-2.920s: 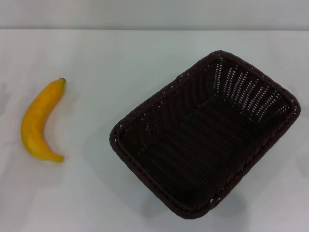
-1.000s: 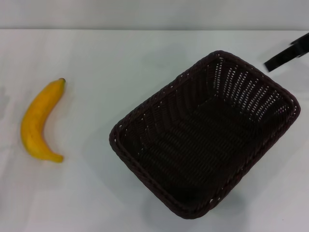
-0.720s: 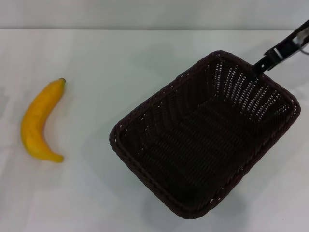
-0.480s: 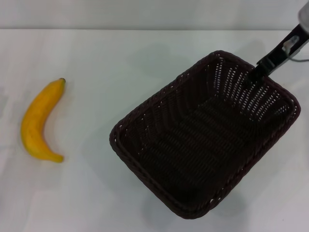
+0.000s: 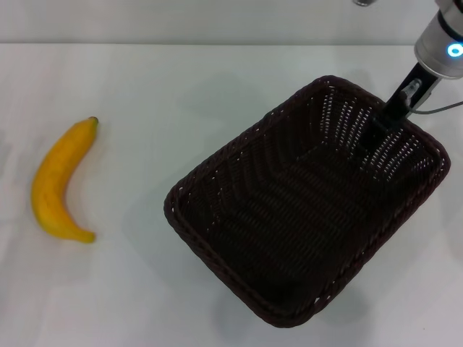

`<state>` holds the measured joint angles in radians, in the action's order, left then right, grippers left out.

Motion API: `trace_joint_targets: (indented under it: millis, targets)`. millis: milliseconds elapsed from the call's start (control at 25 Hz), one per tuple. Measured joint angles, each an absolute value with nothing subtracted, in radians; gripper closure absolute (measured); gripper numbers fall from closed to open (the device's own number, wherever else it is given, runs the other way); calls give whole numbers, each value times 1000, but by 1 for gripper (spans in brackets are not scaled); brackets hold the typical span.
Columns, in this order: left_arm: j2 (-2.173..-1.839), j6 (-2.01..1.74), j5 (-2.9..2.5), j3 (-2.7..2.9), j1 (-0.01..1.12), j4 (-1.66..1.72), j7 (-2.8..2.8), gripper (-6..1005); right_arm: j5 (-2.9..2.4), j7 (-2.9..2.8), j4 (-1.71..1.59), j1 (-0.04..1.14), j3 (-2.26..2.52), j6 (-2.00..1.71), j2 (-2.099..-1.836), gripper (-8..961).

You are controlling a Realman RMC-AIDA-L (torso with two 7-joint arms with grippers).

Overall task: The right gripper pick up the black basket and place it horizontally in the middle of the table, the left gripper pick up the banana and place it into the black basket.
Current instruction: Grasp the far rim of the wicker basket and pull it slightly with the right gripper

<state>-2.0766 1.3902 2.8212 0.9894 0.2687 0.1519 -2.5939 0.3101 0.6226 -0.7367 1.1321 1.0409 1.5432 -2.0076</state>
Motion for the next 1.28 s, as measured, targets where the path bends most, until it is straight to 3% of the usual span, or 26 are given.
trace_joint_targets:
  millis: [240,680,880,1280]
  targets:
    - [-2077,1390,2820,989,267,151,-2594,126,293,615,-743,1124,1049,1534,-2008,232]
    - [-2080,1395,2821,994,265,150,-2594,127,272,585,-734,1125,1103,1534,-2011,644]
    - [-2080,1397,2825,990,262,150,-2594,127,264,526,-742,1120,1105,1511,-2012,788]
    - [-2079,1392,2836,974,270,156,-2597,126,215,260,-1016,993,1070,1657,-1993,797]
